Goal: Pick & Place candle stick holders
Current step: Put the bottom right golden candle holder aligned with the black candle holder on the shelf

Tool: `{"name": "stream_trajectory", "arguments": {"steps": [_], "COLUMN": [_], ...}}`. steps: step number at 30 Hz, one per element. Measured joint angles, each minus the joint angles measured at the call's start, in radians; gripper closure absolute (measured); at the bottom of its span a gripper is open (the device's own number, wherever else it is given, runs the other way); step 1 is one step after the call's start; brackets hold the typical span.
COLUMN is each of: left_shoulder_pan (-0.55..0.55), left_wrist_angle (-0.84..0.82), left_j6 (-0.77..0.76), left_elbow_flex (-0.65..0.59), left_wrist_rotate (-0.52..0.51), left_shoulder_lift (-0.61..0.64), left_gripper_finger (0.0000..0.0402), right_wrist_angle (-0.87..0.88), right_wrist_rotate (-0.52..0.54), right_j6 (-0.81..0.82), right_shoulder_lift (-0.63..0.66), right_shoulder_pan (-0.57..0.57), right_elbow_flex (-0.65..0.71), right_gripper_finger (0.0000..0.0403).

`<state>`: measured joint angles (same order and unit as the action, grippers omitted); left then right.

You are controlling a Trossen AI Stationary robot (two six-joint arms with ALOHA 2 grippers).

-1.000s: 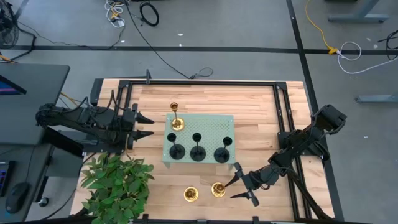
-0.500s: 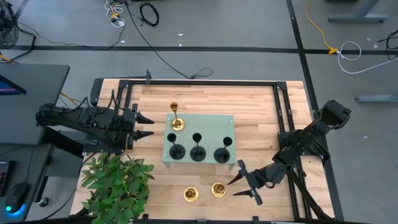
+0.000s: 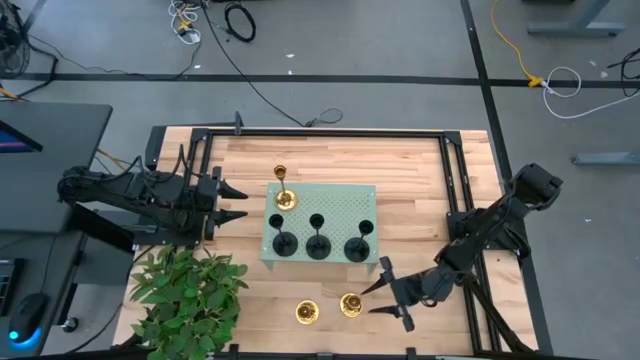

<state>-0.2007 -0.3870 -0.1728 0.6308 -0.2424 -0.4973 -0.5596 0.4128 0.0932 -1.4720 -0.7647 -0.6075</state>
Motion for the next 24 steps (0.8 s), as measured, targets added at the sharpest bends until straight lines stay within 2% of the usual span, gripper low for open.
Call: {"name": "stream_trajectory", "arguments": {"steps": [7,24], "left_shoulder_pan": [0.000,0.000], "left_wrist_angle": [-0.001,-0.007], "left_j6": [0.000,0.000], "left_elbow_flex": [0.000,0.000], "left_wrist_rotate": [0.000,0.000], "left_shoulder_lift": [0.000,0.000], "left_gripper_finger": [0.0184,0.0184], "right_wrist_angle": [0.093,0.019], "right_wrist_rotate": [0.042,0.040], "right_j6": [-0.003,-0.007], "right_shoulder_lift": [-0.067,-0.152], "right_shoulder_pan": [0.000,0.033], "right_elbow_flex": [-0.077,-0.104], "right_gripper_finger": [0.0193,0.0193]}}
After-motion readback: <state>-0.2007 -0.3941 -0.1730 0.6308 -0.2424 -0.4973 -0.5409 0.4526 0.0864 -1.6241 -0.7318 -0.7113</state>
